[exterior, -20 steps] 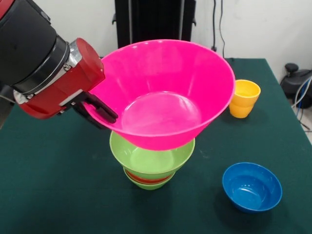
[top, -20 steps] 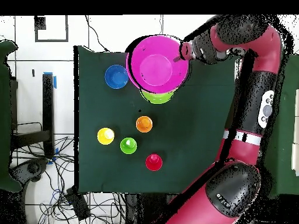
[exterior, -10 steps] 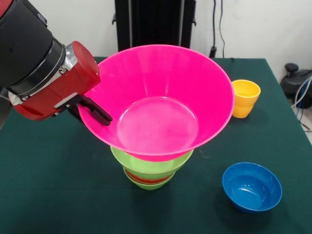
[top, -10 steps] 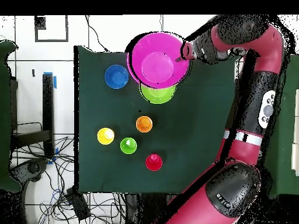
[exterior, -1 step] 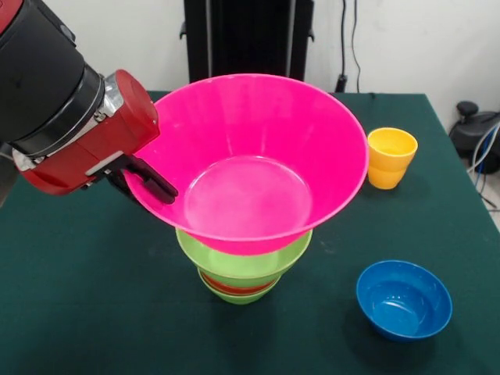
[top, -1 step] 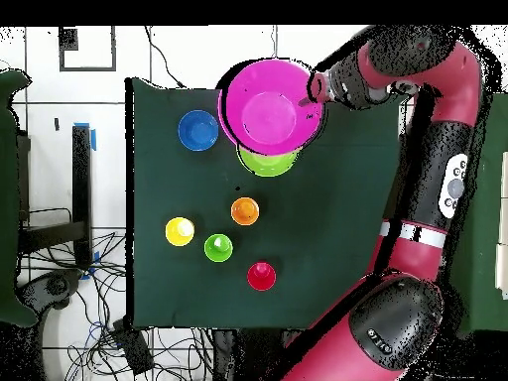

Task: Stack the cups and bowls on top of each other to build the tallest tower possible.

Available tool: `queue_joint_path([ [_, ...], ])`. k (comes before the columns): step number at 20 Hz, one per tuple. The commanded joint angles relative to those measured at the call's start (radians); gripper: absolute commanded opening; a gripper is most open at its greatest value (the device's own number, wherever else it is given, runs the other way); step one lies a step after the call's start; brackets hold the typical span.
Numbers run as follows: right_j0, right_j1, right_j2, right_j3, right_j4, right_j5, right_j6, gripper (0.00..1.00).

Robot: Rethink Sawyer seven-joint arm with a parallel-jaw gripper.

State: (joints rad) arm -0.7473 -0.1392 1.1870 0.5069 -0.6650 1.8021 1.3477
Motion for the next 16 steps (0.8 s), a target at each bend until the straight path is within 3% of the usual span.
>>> queue_joint_path([
  [1, 0.032, -0.029, -0.066, -0.025, -0.074, 0.048, -0.34, 0.0],
  [16, -0.018, -0.029, -0.121, 0.097, -0.03, -0.038, -0.335, 0.0],
])
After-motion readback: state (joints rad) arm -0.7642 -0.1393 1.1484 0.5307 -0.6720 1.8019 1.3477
